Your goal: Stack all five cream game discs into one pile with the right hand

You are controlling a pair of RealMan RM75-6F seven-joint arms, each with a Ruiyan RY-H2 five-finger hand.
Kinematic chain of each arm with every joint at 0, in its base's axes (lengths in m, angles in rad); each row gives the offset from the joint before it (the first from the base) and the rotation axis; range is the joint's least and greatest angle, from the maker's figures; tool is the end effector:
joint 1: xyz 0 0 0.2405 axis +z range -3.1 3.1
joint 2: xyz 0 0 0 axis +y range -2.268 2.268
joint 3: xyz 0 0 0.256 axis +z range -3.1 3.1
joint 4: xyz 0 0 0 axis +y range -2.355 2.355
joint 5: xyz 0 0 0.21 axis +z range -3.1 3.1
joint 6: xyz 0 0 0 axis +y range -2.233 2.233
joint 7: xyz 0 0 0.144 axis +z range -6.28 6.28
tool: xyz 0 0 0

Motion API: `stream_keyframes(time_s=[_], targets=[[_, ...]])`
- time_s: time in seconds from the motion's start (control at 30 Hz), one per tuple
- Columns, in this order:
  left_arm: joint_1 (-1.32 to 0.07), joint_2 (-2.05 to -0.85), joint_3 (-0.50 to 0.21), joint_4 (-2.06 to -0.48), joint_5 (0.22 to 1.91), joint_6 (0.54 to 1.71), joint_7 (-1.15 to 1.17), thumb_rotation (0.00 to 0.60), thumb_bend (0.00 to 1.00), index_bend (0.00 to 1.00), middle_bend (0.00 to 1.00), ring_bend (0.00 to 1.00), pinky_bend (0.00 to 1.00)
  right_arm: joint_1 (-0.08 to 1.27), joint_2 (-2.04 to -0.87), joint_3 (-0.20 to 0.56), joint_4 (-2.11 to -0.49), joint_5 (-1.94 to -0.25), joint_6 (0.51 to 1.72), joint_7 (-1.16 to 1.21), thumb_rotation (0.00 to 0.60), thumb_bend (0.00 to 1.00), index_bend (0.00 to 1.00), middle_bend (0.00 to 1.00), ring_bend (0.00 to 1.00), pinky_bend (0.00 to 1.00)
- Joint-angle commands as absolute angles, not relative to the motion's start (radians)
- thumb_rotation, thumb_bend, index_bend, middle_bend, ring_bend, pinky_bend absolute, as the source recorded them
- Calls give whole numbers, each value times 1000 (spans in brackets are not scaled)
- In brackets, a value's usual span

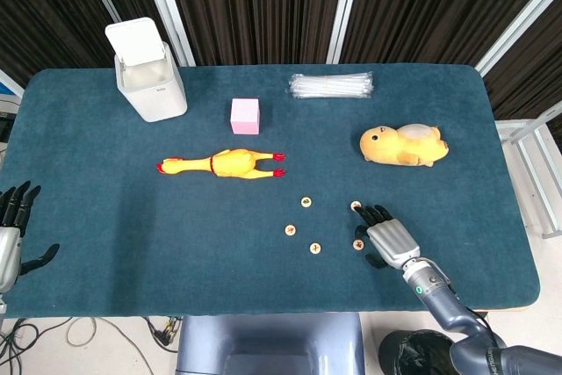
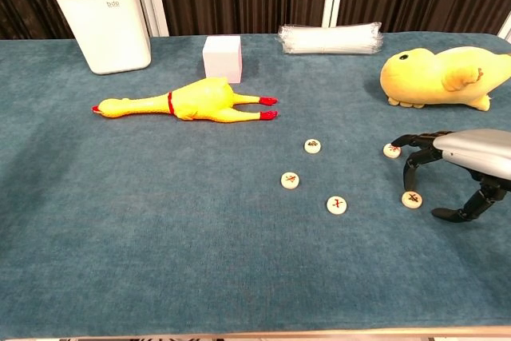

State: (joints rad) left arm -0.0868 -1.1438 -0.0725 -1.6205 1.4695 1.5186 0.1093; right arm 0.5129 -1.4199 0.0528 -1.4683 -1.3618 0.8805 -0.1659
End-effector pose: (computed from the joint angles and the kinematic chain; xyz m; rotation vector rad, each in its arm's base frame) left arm -0.3072 0.1858 0.1596 -1.3525 -0.8193 -0.8699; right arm -0.2441 -0.2800 -0.0012 1.9640 -1.0536 0.7228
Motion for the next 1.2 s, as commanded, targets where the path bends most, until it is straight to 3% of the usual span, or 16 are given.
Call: stream_keyframes(time_s=[0.03, 1.2], targets=[[-86, -1144, -73, -1620, 1469, 1520, 109, 600, 169, 44, 0, 0, 67, 518, -1426, 52, -1459, -1357, 876, -161, 600, 388, 420, 0, 0, 61], [-88, -1145, -71, -1618, 1471, 1517, 109, 600, 170, 44, 0, 0, 67, 550, -1449, 43, -1435, -1328, 867, -150, 600, 391, 469, 0, 0, 66]])
